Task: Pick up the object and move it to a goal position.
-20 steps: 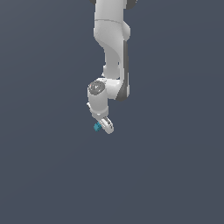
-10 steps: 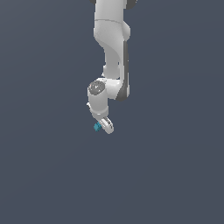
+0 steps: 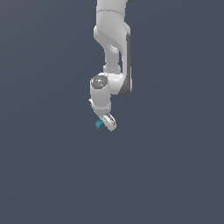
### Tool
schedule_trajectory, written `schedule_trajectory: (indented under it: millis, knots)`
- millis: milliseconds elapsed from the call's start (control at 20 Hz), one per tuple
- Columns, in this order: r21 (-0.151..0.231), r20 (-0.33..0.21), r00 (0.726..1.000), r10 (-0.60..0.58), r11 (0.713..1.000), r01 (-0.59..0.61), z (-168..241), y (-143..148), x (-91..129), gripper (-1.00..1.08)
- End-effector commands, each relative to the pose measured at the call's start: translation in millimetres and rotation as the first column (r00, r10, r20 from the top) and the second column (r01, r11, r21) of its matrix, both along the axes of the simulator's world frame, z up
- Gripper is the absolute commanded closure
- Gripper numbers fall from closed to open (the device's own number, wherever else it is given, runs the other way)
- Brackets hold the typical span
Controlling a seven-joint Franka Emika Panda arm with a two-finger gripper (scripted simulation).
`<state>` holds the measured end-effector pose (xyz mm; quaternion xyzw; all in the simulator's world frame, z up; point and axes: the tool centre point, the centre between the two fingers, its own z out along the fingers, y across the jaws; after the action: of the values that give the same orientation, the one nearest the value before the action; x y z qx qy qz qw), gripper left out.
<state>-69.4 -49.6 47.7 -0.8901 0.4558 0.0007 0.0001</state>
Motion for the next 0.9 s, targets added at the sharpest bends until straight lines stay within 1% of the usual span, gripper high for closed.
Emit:
schedule_trajectory:
  millis: [0,350,850]
  knots:
    - [0.0,0.002,1.0,0.001,1.0,-0.001,13.9,7.2,-1.2,1.08]
    - [0.0,0.001,1.0,-0.001,1.0,0.001,68.8,34.8,-8.2,1.08]
    - [-0.004,0.002,1.0,-0.002,1.0,0.002,175.1,87.2,-20.5,1.08]
